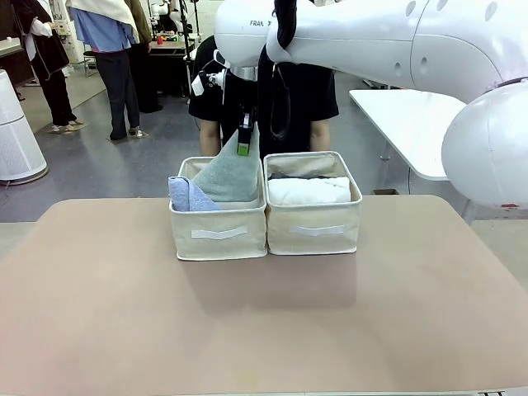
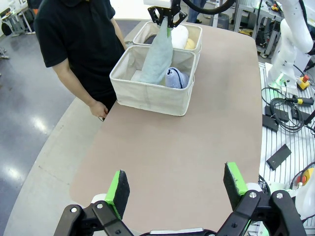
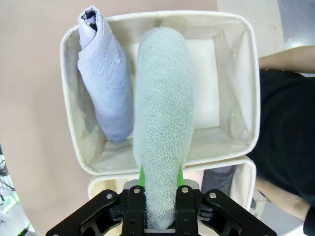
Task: Sort the towels based on their folding style.
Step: Pick up another triangle-folded towel from the table and place it in the left Fabric basket.
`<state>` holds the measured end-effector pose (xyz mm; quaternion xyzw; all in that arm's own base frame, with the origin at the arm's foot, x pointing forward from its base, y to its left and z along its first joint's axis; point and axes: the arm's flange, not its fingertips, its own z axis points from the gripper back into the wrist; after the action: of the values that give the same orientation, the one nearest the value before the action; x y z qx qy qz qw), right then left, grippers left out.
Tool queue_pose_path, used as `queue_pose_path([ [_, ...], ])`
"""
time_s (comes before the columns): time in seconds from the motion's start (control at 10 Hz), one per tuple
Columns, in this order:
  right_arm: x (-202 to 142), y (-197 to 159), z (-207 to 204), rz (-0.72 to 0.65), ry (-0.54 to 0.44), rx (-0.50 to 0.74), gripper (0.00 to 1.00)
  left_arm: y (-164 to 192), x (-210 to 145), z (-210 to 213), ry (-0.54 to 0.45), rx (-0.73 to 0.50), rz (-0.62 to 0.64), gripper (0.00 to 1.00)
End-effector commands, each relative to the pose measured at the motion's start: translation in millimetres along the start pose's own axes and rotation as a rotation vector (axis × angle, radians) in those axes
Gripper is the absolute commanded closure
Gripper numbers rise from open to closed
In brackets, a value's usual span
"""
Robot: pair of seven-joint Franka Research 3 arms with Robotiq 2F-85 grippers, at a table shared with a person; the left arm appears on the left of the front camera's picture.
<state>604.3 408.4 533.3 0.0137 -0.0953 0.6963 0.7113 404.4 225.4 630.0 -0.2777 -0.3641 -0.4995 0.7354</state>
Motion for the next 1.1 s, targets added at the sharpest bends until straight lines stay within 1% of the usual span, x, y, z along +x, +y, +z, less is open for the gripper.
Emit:
queue_pose_path([
  [0.0,1.5,-2.3,2.6,0.015,0.002,-0.012,0.79,-1.3,0.6,1.4,-0.003,-0.002,-0.001,0.00],
  [0.2,0.0,0.0,0.0,0.000,0.000,0.000,0.79,-1.3,0.6,1.4,-0.003,-0.002,-0.001,0.00],
  [0.6,8.2,-3.8,-27.1,0.051,0.034,0.024,0.79,-1.3,0.6,1.4,-0.003,-0.002,-0.001,0.00],
  [1.0,12.1,-9.6,-57.9,0.060,0.069,0.061,0.79,-1.3,0.6,1.4,-0.003,-0.002,-0.001,0.00],
])
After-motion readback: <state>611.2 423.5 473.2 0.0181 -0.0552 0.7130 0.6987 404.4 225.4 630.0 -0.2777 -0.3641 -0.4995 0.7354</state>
